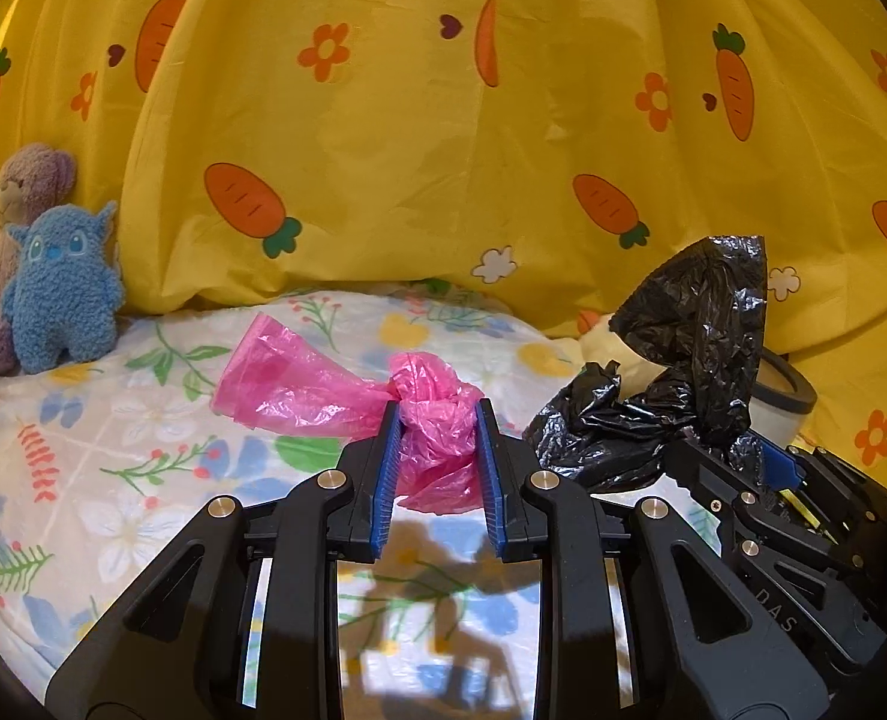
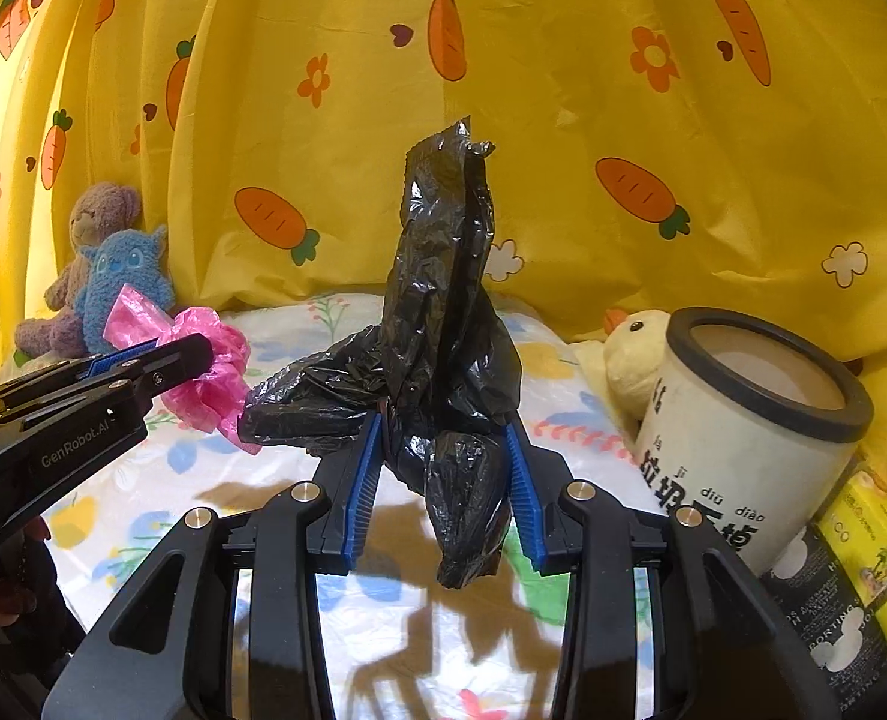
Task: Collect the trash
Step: 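Carry the pink bag and black bag over the white bin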
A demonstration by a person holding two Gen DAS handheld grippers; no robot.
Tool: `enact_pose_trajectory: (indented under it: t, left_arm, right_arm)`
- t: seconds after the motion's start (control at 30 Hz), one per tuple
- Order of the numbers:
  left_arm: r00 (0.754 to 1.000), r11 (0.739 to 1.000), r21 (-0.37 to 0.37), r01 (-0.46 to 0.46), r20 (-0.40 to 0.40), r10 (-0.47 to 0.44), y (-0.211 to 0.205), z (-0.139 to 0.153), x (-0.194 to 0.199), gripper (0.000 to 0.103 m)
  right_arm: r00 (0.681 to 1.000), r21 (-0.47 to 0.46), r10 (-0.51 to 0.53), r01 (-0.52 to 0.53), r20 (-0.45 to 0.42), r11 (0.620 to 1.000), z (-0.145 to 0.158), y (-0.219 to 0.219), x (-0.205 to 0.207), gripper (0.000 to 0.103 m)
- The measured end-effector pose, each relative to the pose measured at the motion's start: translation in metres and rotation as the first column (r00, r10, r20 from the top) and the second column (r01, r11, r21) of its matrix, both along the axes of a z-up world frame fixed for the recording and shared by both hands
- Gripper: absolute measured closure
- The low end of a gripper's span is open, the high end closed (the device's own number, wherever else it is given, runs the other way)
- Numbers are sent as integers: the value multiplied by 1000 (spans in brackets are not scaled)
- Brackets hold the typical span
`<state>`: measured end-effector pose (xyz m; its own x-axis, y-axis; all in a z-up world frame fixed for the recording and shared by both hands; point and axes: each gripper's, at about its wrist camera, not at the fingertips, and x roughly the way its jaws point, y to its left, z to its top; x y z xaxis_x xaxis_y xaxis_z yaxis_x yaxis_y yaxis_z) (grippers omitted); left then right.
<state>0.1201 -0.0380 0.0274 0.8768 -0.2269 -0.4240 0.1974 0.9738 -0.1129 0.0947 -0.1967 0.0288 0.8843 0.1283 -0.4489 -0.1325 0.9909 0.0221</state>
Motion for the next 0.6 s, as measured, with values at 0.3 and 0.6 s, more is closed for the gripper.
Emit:
enact_pose_trajectory:
  t: [0.3, 0.6]
  left_arm:
    - [991, 991, 14, 134, 18, -134, -65, 6, 18, 80]
    - [942, 946, 7, 325, 91, -324, -155, 33, 43, 79]
  right_arm:
    - [994, -7, -108, 108, 22, 994, 6, -54, 7, 63]
    - [933, 9, -350, 350, 81, 937, 24, -147, 19, 63]
